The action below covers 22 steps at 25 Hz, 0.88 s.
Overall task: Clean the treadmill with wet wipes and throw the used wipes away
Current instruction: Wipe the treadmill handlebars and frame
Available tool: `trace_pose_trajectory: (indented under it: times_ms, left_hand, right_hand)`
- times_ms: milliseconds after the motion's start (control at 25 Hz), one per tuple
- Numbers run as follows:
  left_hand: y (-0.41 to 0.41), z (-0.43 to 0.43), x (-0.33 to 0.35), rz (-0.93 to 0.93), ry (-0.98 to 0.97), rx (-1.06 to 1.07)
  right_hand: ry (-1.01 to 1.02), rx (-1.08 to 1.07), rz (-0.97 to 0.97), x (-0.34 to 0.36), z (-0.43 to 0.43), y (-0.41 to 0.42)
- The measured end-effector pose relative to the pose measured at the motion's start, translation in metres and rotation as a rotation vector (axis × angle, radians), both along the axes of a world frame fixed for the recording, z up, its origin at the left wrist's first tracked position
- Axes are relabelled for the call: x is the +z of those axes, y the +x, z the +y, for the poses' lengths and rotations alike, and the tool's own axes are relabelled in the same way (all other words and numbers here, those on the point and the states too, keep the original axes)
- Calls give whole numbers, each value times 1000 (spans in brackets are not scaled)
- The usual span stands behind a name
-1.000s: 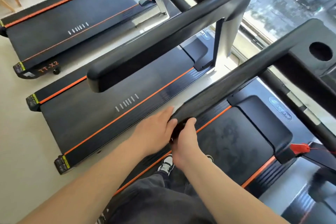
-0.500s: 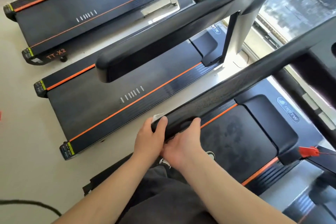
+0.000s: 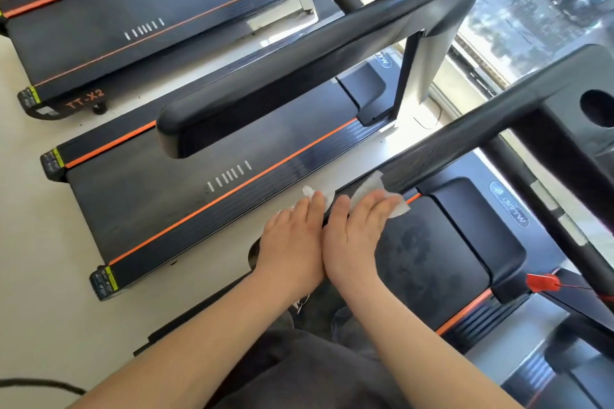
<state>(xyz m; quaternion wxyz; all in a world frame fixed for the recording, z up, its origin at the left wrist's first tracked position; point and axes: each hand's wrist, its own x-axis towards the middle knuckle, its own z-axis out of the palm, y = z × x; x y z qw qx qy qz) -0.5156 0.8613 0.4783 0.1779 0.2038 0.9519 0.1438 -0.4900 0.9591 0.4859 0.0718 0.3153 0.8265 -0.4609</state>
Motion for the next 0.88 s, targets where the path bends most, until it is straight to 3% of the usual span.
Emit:
trace_pose_trajectory:
  times_ms: [200, 360, 520, 720, 880]
  left_hand:
    - [-7, 15, -1, 64, 56, -126]
    - [-32, 60, 8, 6, 68, -201]
    - [-58, 125, 20, -19, 170, -86]
    - [-51, 162, 27, 120, 325, 66]
    - [-51, 193, 36, 89, 442, 146]
  right_hand:
    - [563, 468, 158, -12, 79, -2]
    - [746, 481, 131, -2, 147, -39]
    - [697, 498, 20, 16, 210, -70]
    - [579, 413, 289, 21, 254, -69]
    - [406, 276, 236, 39, 288, -58]
